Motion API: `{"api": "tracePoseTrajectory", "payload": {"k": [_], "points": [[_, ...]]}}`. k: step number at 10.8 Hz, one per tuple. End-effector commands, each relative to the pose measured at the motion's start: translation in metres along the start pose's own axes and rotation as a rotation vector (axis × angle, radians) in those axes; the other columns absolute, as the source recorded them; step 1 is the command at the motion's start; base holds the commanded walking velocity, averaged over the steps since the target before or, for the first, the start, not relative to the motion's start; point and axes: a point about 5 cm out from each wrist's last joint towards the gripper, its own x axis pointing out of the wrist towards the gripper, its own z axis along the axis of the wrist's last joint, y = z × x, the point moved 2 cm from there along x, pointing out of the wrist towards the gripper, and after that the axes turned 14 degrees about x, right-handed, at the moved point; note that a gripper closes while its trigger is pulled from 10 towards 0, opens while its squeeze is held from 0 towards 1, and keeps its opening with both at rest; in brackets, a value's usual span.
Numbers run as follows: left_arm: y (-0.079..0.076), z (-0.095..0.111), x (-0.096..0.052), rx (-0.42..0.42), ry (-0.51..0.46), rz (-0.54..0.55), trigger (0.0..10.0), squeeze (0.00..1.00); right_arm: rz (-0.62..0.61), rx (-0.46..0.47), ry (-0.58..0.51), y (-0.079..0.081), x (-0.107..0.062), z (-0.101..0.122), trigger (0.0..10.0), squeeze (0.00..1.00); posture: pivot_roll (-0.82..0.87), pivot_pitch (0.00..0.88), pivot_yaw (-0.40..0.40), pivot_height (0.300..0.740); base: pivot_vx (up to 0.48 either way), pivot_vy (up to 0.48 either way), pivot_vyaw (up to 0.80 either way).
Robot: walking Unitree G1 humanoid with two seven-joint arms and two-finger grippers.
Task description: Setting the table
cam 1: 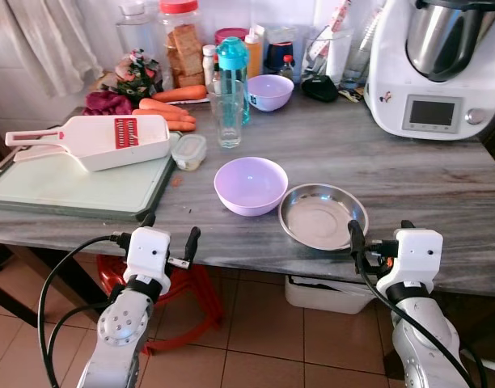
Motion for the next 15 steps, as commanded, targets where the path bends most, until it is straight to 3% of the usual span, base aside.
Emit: {"api": "tracePoseTrajectory", "payload": {"k": [1,6,15], "points": [[0.0017,-0.0057,0.0001,0.015,0.031,0.003,10.0,0.0,0.012,0.009,-0.006,0.0038,0.0009,-0.0004,10.0,0.0,0.02,0.0,0.052,0.74,0.0,0.0,0.0],[-0.0007,-0.0065,0.0016,0.018,0.037,-0.008,10.0,0.0,0.018,0.028,0.002,0.0057,0.0026,-0.0026,10.0,0.0,0.02,0.0,0.052,0.74,0.0,0.0,0.0],[-0.0034,-0.0086,0.0011,0.022,0.043,-0.022,10.0,0.0,0.011,0.039,0.011,0.0041,0.0015,-0.0046,10.0,0.0,0.01,0.0,0.053,0.74,-0.29,0.0,0.0]]}}
